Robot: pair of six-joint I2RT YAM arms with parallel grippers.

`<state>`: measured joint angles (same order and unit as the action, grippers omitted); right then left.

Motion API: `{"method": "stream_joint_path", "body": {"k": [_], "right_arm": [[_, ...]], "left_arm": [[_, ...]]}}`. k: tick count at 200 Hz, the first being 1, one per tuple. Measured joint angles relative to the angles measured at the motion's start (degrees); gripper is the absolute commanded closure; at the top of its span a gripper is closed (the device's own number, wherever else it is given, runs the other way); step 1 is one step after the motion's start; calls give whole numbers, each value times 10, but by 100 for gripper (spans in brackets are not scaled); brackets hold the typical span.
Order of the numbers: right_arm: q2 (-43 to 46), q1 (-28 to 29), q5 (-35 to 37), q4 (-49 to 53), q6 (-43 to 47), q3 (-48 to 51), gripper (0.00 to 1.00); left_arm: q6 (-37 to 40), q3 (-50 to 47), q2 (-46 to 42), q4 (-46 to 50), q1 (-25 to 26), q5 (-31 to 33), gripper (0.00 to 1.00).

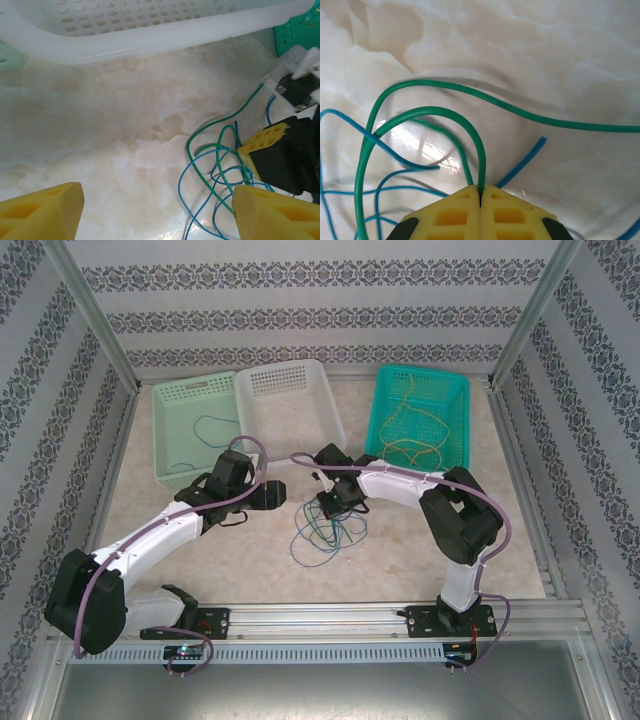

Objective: Untangle the cables

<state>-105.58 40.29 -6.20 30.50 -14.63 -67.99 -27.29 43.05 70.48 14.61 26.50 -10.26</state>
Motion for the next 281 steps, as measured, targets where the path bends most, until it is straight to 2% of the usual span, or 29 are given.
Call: {"method": "stream_joint_path", "body": {"k": [36, 81, 110, 147, 207, 218, 234, 268, 281], "right_arm": [[87, 3, 46, 4, 5, -1, 100], [178, 38, 160, -2, 26, -12, 100], [189, 53, 205, -30, 24, -8, 100], [190, 66, 223, -76, 1, 12, 100], [195, 76, 234, -131, -38, 20, 100], [200, 76, 233, -136, -44, 20, 100], [206, 76, 233, -143, -51, 21, 100], [227, 74, 226, -152, -72, 39, 100], [243, 68, 219, -155, -81, 59, 100]], "left_arm": [[0, -3, -6, 0, 0, 0, 22], [1, -7, -7, -33, 0, -37, 23], [5, -14, -18, -82, 5, -70, 22], [11, -14, -19, -147, 23, -99, 26], [-9, -2, 56, -219, 32, -129, 28], [-14, 3, 68, -225, 35, -131, 36], [-17, 16, 85, -230, 41, -133, 63], [-16, 35, 102, -234, 46, -126, 100], [-14, 35, 102, -232, 47, -117, 100]]}}
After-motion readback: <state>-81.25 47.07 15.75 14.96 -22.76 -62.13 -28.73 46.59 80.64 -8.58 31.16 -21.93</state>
